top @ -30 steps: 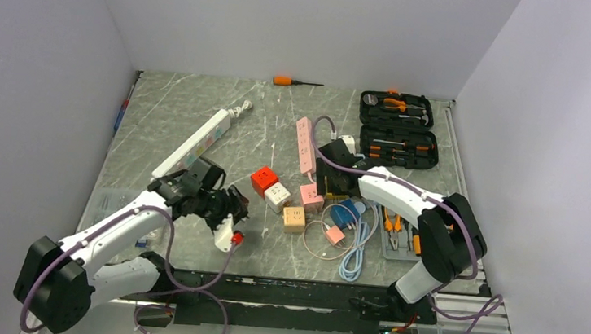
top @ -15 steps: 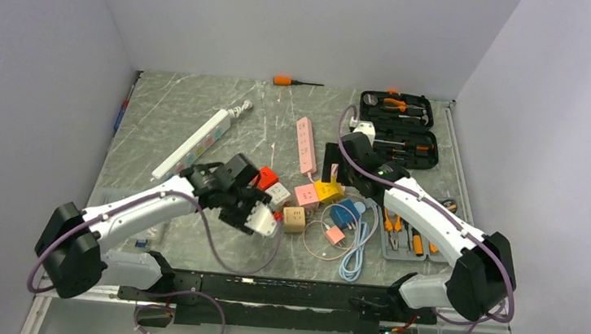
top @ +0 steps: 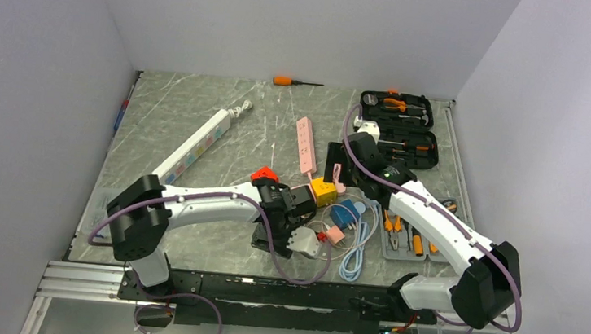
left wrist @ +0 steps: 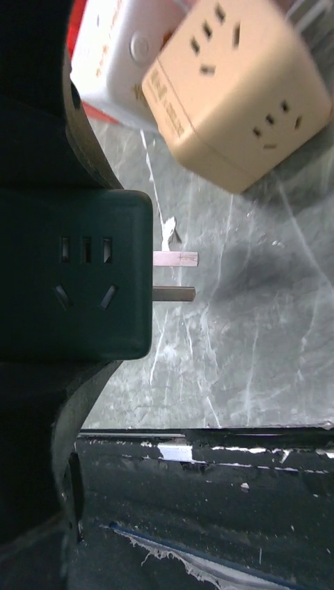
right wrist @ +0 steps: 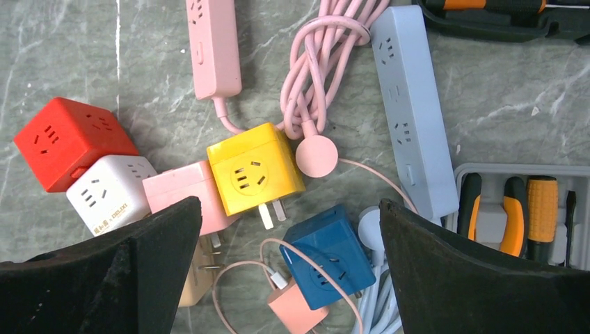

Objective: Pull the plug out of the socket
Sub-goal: Place the plug at the corner of the board.

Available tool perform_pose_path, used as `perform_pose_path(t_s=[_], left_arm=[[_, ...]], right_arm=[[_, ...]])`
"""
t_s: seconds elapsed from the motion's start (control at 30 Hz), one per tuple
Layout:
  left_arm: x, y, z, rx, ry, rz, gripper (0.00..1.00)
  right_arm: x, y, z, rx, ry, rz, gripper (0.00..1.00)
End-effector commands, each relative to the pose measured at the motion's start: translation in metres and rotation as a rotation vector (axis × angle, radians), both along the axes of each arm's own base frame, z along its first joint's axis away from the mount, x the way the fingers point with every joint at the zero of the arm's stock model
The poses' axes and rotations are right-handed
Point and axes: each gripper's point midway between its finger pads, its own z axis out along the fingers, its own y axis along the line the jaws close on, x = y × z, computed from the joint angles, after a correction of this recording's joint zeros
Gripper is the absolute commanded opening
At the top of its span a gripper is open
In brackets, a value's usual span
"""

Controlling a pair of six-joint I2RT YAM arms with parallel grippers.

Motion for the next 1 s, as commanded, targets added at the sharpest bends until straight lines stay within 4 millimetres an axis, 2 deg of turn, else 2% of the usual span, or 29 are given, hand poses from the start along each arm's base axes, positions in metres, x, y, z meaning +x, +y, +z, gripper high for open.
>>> perform_pose_path(t_s=[0.0, 0.13, 0.27, 0.4, 0.53, 0.67, 0.73, 0.77, 0.87, 0.9, 0.97], left_arm=[[0.000, 0.014, -0.005, 0.052, -0.010, 0.052, 0.00], [0.004, 0.009, -0.021, 0.022, -0.032, 0.026, 0.00], [0.013, -0.012, -0.034, -0.032, -0.045, 0.019, 0.03], [0.019, -0.038, -0.034, -0.115, -0.040, -0.009, 0.10], [0.021, -0.064, -0.031, -0.196, -0.018, -0.033, 0.12], [0.022, -0.083, -0.033, -0.227, 0.019, -0.007, 0.14], [0.022, -0.088, -0.034, -0.234, 0.033, 0.002, 0.19], [0.020, -0.089, -0.034, -0.240, 0.042, -0.002, 0.25], [0.011, -0.091, -0.034, -0.254, 0.086, -0.008, 0.71], [0.008, -0.091, -0.034, -0.258, 0.105, -0.009, 0.83], [0.003, -0.089, -0.033, -0.256, 0.128, -0.006, 0.97]], right_arm=[[0.002, -0.002, 0.032, 0.050, -0.067, -0.023, 1.00], [-0.006, -0.005, 0.033, 0.078, -0.070, -0.032, 1.00], [-0.014, -0.008, 0.033, 0.098, -0.060, -0.040, 1.00], [-0.025, -0.014, 0.033, 0.103, -0.049, -0.043, 1.00], [-0.032, -0.020, 0.033, 0.103, -0.050, -0.057, 1.00], [-0.035, -0.024, 0.033, 0.099, -0.051, -0.067, 1.00], [-0.035, -0.025, 0.033, 0.098, -0.054, -0.069, 1.00], [-0.035, -0.026, 0.032, 0.096, -0.054, -0.068, 1.00], [-0.035, -0.026, 0.032, 0.090, -0.055, -0.063, 1.00], [-0.034, -0.026, 0.032, 0.087, -0.055, -0.064, 1.00], [-0.033, -0.025, 0.034, 0.085, -0.059, -0.060, 1.00]])
